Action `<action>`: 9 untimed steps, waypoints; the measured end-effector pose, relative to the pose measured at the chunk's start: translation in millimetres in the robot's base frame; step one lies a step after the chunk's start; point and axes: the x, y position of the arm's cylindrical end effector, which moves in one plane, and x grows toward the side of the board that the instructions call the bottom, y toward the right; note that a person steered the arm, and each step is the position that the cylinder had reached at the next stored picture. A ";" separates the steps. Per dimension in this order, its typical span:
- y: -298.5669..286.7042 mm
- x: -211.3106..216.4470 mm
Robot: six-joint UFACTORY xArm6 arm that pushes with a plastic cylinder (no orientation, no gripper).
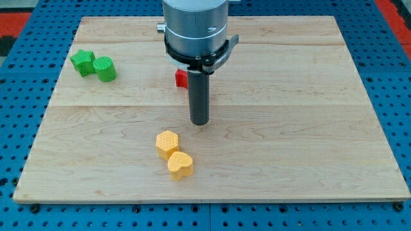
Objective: Move the green circle diagonally to the red blocks
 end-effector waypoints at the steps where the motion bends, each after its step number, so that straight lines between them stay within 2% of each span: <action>1: 0.0 -4.1; 5: -18.7 7.5; 7: -101.9 1.2; 8: -175.7 -29.7; 9: -226.0 -84.9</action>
